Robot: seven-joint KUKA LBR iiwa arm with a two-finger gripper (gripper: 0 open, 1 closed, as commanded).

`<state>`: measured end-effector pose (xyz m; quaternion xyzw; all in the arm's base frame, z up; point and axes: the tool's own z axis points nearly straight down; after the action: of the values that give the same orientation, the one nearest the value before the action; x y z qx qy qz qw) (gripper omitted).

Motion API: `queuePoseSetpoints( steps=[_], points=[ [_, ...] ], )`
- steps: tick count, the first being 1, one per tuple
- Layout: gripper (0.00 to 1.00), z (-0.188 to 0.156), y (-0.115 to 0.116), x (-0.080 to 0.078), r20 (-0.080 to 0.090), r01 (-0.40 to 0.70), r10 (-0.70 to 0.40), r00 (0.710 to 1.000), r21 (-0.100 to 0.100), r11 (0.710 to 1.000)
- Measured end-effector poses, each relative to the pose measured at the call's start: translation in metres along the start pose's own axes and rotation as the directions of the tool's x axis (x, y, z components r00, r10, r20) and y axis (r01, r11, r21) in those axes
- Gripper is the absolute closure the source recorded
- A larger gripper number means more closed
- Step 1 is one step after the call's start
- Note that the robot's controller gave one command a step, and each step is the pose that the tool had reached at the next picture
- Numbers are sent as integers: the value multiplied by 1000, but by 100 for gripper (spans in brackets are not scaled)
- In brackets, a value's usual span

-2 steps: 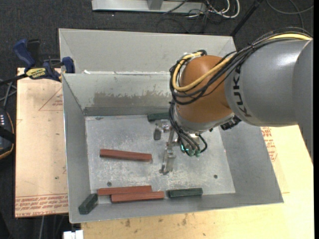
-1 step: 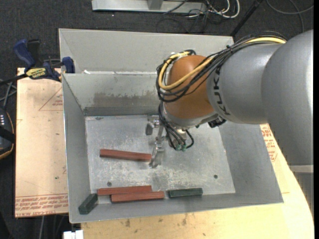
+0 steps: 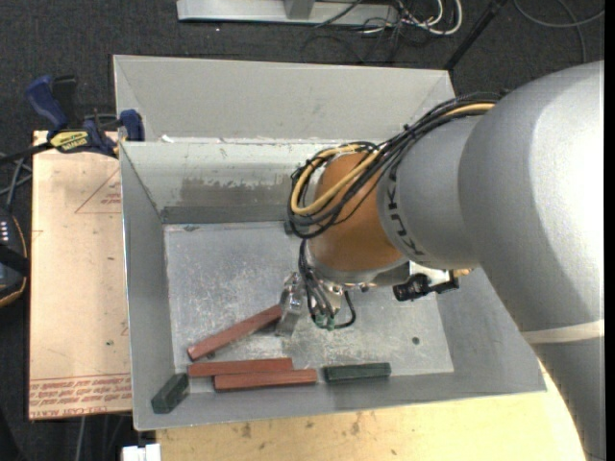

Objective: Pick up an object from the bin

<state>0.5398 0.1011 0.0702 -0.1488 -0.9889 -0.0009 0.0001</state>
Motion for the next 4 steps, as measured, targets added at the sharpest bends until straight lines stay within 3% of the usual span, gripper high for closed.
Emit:
queuePoseSetpoints(
  steps=[1, 2, 3, 4],
  points=[
    [0, 0, 0, 0, 1, -1, 1, 1000, 0, 1000],
    [0, 0, -1, 0, 1, -2, 2, 1000, 0, 1000],
    [100, 0, 61, -5, 2, 51, -51, 999, -1, 999],
    [100, 0, 61, -5, 2, 51, -51, 999, -1, 999]
  ],
)
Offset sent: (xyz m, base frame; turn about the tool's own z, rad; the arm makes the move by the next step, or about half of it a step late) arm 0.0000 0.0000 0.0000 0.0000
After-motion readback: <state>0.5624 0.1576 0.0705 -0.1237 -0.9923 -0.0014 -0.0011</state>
